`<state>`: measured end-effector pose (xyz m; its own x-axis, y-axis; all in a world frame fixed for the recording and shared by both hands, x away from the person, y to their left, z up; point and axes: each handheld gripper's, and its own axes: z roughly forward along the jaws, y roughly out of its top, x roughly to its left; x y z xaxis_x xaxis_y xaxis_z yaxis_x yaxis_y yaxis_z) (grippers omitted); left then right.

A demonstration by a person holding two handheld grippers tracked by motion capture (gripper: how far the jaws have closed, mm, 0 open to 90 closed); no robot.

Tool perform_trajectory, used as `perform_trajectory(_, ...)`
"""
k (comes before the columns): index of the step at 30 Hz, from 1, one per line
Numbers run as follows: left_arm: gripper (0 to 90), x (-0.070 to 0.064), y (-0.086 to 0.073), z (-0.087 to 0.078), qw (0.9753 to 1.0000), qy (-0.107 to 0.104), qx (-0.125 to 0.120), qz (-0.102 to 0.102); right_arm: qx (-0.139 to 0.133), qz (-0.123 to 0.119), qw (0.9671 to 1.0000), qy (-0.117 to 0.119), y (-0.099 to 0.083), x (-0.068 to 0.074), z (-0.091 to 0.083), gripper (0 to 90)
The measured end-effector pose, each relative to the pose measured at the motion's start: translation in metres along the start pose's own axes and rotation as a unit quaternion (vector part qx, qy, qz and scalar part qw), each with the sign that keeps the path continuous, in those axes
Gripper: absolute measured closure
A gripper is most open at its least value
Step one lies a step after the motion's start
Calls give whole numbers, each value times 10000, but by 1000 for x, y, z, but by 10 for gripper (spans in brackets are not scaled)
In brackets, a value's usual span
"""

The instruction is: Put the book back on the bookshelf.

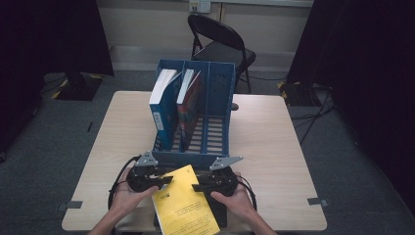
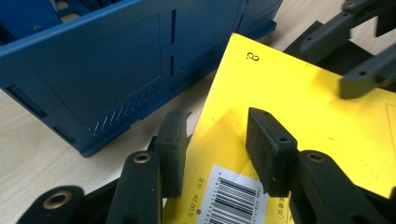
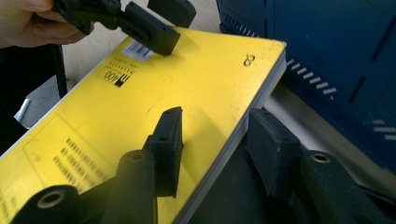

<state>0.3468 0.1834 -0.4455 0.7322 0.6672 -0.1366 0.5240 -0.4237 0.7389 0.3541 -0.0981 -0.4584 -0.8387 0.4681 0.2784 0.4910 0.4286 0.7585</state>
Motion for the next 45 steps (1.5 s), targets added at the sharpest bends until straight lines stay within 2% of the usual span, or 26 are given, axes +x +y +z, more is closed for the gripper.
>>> perform_trajectory(3,598,4,-2,0,9999,-124,-46,-98,11,96,10000,26,-7,2,-8,536)
perform_trajectory(4,606,5,-3,1,9997,-175,-94,-141,21,110,9999,33,-10,3,-10,543)
perform_trajectory(6,606,6,-4,1,9997,-184,-139,-97,20,98,9999,34,-13,6,-15,584)
perform_trajectory(8,607,2,-3,0,9999,-75,-116,55,51,136,9998,102,-13,6,-15,663)
perform_trajectory(10,610,2,-3,0,9999,-46,-87,27,19,132,9999,97,-10,5,-12,716)
perform_trajectory(12,610,2,-3,0,9999,-41,-94,22,33,22,10000,-67,-5,7,-8,719)
perform_trajectory(13,616,2,-3,-1,9999,9,-78,107,54,-43,9998,-162,-1,7,-5,721)
perform_trajectory(15,635,-1,-4,-3,9996,144,-96,220,64,-58,9998,-205,2,6,-2,722)
perform_trajectory(16,644,-3,-5,-4,9996,171,-106,213,51,-65,9998,-201,2,6,-2,722)
perform_trajectory(17,652,-2,-5,-5,9996,170,-86,215,21,-91,9998,-202,1,6,-2,706)
perform_trajectory(18,654,-1,-6,-5,9998,132,-109,100,-12,-63,9998,-201,0,6,-3,650)
perform_trajectory(20,657,1,-9,-7,9999,58,-146,-3,17,59,9999,-99,-4,6,-5,568)
perform_trajectory(23,672,-2,-11,-9,9997,185,-140,120,-3,156,9999,-27,-11,8,-12,558)
perform_trajectory(27,693,0,-19,-18,9997,169,-159,10,-34,173,9998,-103,-21,11,-27,540)
perform_trajectory(30,724,-1,-24,-24,9993,347,-156,40,-91,217,9996,-132,-29,12,-39,532)
perform_trajectory(31,726,-1,-25,-25,9992,373,-170,-19,-78,219,9996,-157,-33,12,-44,525)
perform_trajectory(34,725,3,-29,-27,9989,234,-237,-315,-84,235,9995,-189,-43,15,-54,511)
perform_trajectory(38,726,1,-31,-31,9989,297,-197,-317,-160,244,9994,-194,-53,18,-67,502)
perform_trajectory(45,727,0,-36,-36,9983,337,-186,-427,-160,259,9994,-148,-66,25,-76,488)
